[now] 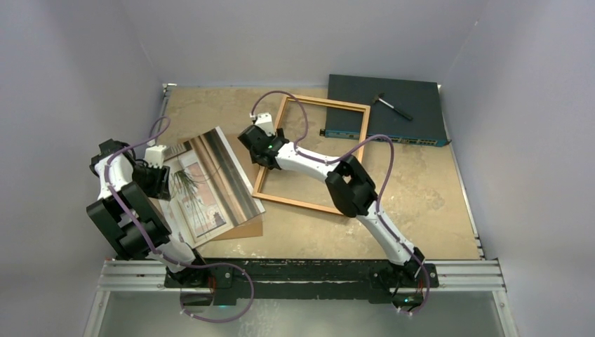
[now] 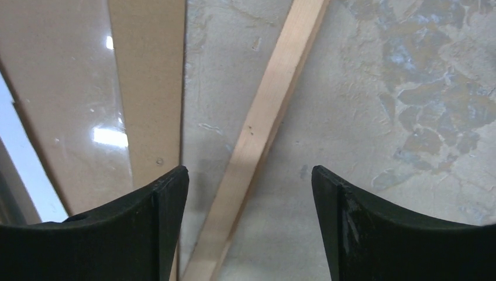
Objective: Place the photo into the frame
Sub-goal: Adjust the photo frame at the center of the board.
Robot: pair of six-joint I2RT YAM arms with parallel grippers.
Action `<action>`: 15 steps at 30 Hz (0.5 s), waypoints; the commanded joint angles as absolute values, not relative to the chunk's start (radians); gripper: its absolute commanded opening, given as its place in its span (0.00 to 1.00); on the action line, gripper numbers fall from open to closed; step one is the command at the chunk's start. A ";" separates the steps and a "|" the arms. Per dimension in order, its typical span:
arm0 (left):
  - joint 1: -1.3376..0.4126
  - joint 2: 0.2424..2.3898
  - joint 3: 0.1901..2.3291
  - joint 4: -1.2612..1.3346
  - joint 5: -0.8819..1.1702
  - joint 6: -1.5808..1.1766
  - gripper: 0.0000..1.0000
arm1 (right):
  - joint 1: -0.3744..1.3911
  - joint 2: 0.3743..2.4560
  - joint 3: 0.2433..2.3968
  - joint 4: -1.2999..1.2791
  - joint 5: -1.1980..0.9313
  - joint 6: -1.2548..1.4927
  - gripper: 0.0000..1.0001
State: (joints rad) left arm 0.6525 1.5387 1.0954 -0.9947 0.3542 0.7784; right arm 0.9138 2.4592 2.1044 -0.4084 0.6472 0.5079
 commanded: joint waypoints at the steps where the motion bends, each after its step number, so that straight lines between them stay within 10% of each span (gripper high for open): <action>1: 0.660 1.508 1.105 -1.016 0.362 0.811 0.39 | 0.905 2.356 1.993 -0.402 0.653 0.506 0.76; 15: 0.661 1.514 1.117 -1.018 0.361 0.816 0.39 | 0.912 2.160 1.816 -0.389 0.655 0.552 0.78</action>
State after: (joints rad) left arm 0.6529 1.5364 1.0958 -1.0054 0.3515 0.7826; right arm 0.9089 2.2314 1.7393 -0.3626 0.6361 0.5201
